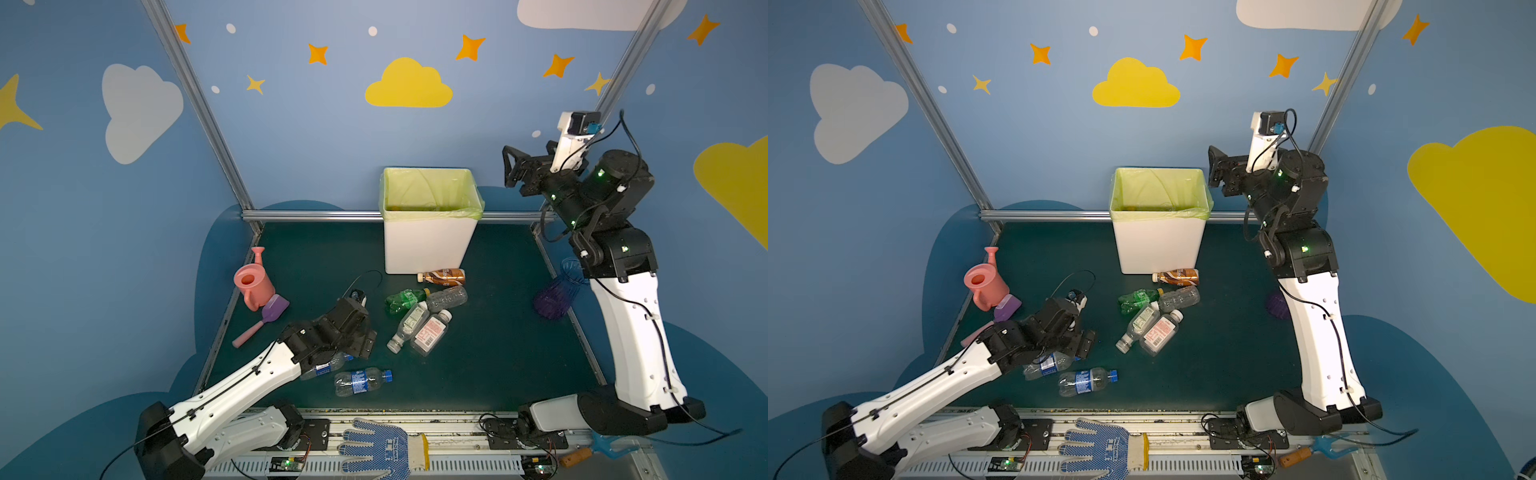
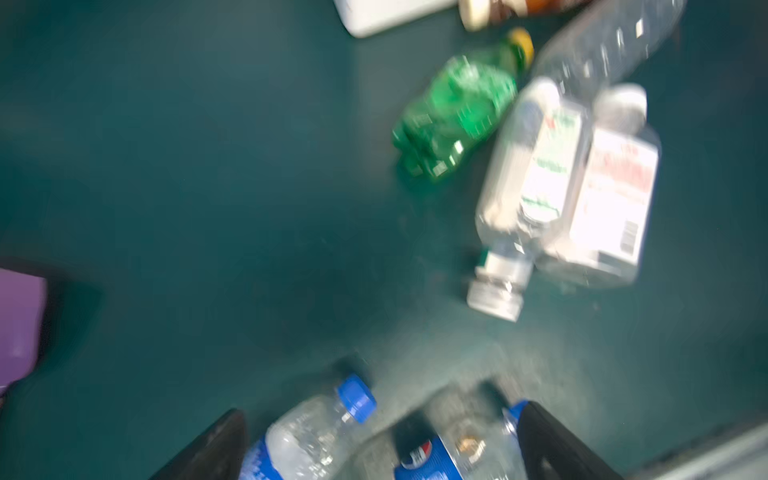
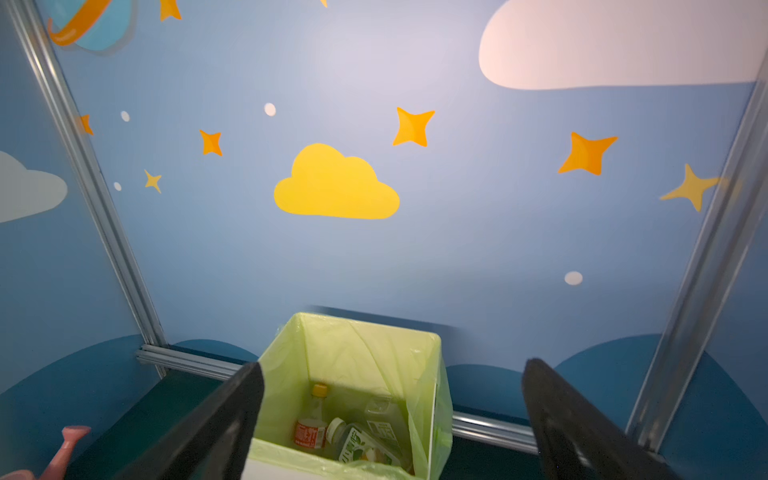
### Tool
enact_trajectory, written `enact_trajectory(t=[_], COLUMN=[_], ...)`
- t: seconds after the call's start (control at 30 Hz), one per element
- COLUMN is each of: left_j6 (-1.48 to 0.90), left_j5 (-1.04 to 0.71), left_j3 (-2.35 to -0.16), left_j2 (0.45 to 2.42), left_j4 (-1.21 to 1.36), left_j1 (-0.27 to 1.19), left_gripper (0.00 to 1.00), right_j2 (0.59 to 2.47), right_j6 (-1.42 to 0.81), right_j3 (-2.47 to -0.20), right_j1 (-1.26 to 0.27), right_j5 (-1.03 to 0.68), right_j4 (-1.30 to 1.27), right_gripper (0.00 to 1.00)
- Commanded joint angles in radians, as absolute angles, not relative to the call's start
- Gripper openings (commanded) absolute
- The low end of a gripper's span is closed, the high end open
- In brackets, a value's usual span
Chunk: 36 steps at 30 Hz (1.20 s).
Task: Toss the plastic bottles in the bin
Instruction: 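Withdraw the right gripper while the left gripper reaches toward the blue-capped bottles, then lower the left gripper onto a blue-capped water bottle and close it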
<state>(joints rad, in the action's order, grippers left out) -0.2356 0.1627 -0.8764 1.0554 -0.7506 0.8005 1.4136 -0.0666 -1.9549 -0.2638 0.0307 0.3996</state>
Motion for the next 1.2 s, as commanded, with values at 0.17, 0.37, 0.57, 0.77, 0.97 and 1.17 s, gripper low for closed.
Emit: enact_trajectory(t=[0.17, 0.37, 0.57, 0.77, 0.97, 1.17], left_j6=[-0.229, -0.241, -0.261, -0.292, -0.299, -0.274], left_j5=[-0.107, -0.153, -0.122, 0.01, 0.098, 0.062], left_j3=[-0.978, -1.033, -1.121, -1.16, -1.206, -1.216], left_j2=[1.246, 1.37, 1.469, 1.47, 1.512, 1.626], left_j4=[-0.9, -0.953, -1.066, -1.159, -1.281, -1.285], left_j1=[0.836, 0.924, 0.994, 1.031, 1.05, 1.087], left_gripper=[0.86, 0.85, 0.86, 0.89, 0.9, 0.91], right_j2=[1.292, 1.175, 1.11, 1.065, 1.037, 1.024], right_j6=[-0.215, -0.279, -0.308, -0.343, -0.357, -0.368], right_j3=[-1.528, -1.306, -1.186, -1.079, -1.026, -1.021], right_j1=[-0.106, -0.014, 0.032, 0.067, 0.108, 0.135], right_j5=[-0.042, -0.079, -0.088, -0.105, -0.129, -0.145], right_j4=[0.402, 0.412, 0.426, 0.424, 0.426, 0.434], right_gripper=[0.97, 0.97, 0.97, 0.97, 0.97, 0.97])
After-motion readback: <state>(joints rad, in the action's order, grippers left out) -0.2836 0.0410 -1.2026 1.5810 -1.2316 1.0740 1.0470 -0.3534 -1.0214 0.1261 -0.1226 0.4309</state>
